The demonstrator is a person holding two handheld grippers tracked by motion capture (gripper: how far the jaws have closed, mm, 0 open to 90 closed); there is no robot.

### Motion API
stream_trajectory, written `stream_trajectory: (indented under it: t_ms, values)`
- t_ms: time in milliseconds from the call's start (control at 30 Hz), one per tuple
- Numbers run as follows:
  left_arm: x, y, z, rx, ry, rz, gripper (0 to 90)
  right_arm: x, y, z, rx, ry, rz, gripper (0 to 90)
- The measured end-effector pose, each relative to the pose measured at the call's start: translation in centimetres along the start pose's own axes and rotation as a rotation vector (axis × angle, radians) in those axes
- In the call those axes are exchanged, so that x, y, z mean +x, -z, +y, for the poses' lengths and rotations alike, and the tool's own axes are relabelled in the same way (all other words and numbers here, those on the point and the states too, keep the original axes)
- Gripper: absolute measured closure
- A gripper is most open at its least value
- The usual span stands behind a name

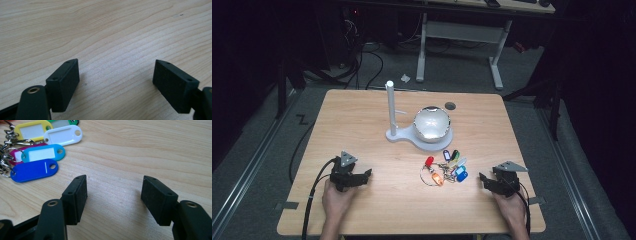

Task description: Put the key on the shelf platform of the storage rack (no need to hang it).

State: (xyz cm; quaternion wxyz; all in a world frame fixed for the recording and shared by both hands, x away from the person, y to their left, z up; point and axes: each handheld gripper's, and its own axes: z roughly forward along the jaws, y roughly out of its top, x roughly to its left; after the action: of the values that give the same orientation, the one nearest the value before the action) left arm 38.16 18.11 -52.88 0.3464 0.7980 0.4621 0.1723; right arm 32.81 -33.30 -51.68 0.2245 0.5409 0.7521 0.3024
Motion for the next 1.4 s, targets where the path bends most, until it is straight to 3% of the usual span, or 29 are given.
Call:
stream_trajectory:
  t_ms: [333, 467, 567, 900, 1100, 1400]
  values:
    - [0.0, 0.0, 0.0, -0.002, 0.005, 0.005, 22.6, 0.1, 0.2, 0.0, 0.009, 0.007, -0.002, 38.4]
    - [0.0, 0.0, 0.0, -0.002, 0.005, 0.005, 22.7, 0.2, 0.5, 0.0, 0.013, 0.028, -0.036, 40.5]
    - [0.0, 0.0, 0.0, -0.002, 0.005, 0.005, 22.7, 0.2, 0.9, 0.0, 0.001, 0.023, -0.029, 40.9]
    - [0.0, 0.0, 0.0, -0.003, 0.008, 0.009, 23.4, 0.5, 2.6, 0.3, -0.044, -0.003, 0.058, 43.7]
    - [0.1, 0.0, 0.0, -0.004, 0.009, 0.009, 23.6, 1.9, 3.0, 1.5, -0.059, 0.042, 0.104, 44.6]
    - [0.1, 0.0, 0.0, -0.004, 0.009, 0.010, 23.7, 3.8, 2.0, 3.3, -0.039, 0.098, 0.193, 48.8]
